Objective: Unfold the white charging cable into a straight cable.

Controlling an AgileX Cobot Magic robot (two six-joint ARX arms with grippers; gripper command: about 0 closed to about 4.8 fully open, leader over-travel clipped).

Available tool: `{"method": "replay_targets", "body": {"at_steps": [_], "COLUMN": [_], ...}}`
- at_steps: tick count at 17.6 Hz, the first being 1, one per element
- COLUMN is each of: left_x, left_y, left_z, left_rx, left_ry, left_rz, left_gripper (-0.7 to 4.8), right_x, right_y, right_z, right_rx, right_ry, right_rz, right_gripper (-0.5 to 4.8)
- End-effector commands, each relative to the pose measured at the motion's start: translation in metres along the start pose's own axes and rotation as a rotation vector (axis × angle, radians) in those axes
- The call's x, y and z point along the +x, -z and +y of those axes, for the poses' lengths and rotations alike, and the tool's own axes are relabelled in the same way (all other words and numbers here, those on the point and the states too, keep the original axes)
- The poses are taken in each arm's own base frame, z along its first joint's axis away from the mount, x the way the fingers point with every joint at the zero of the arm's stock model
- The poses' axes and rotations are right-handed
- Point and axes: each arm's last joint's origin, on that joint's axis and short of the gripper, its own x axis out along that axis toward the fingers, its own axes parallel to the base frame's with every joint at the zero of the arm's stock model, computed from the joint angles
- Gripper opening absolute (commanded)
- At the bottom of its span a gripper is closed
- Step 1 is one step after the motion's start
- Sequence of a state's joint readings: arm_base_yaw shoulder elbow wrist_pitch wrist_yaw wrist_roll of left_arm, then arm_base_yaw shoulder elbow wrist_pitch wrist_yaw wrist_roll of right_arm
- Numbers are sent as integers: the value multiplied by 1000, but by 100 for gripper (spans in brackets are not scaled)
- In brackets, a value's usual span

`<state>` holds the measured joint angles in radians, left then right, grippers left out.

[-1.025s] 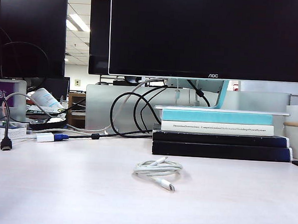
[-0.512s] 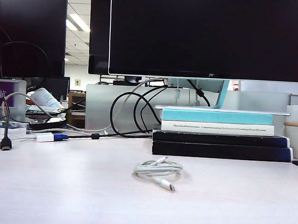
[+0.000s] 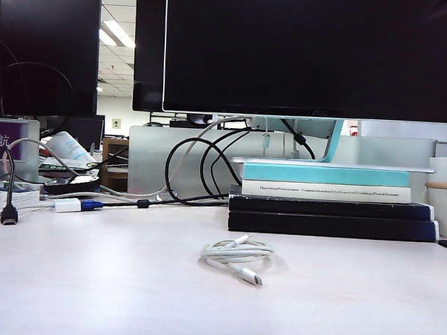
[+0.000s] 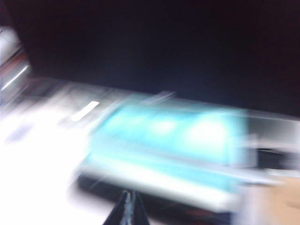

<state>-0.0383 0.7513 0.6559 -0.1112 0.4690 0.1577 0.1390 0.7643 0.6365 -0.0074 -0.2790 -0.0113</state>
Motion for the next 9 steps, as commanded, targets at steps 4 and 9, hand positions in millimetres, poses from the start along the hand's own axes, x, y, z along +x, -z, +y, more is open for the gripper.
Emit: {"method": "replay_targets", "body": {"at_steps": [4, 9], "left_x": [26, 38], "left_y": [-7, -7], "left_z": [-15, -39], "left_rx": [253, 401], "left_ry": [168, 228], "left_rz": [169, 190], "left_gripper": [126, 173], "right_x": [49, 54], "right_y": [-20, -19], "right_z": [-11, -11], "right_rx": [-73, -51], "right_ry": [-165, -235], "right_rz": [251, 432], "right_gripper": [-1, -1]}}
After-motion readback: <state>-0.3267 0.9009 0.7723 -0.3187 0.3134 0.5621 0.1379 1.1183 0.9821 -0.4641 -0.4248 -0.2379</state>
